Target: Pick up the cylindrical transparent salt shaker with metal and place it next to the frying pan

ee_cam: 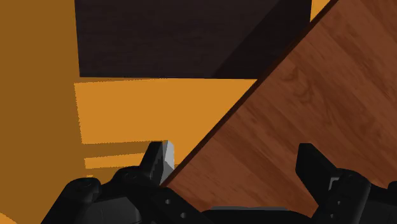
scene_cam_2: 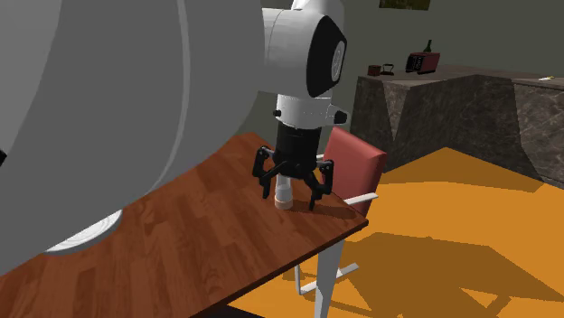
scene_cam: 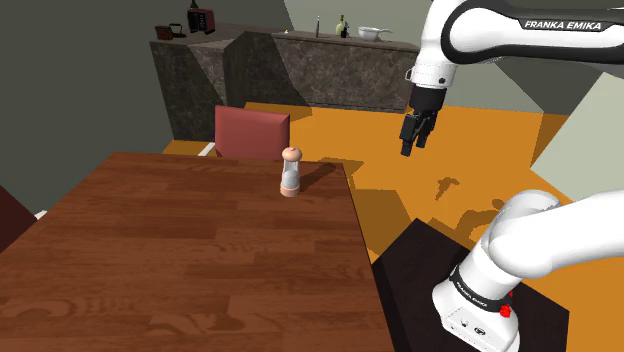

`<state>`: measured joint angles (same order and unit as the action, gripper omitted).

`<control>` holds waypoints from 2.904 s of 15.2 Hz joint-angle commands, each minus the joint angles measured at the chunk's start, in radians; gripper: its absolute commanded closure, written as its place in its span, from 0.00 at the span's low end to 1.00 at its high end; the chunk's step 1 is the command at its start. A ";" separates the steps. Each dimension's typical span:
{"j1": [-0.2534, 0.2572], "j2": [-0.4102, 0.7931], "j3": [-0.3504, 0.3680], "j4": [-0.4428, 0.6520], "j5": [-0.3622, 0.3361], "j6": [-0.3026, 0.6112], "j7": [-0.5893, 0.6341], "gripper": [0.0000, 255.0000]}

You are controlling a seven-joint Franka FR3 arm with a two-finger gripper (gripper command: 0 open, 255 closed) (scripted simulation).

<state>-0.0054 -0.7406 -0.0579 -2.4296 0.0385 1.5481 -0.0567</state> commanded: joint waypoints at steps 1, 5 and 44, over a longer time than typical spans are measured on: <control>0.000 0.000 0.000 0.000 0.000 0.000 0.000 0.00; 0.016 0.147 0.012 0.054 0.032 0.101 0.017 0.00; 0.085 1.171 0.068 0.862 0.176 0.379 0.092 0.00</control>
<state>0.0793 0.4301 0.0101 -1.5674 0.2147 1.9269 0.0355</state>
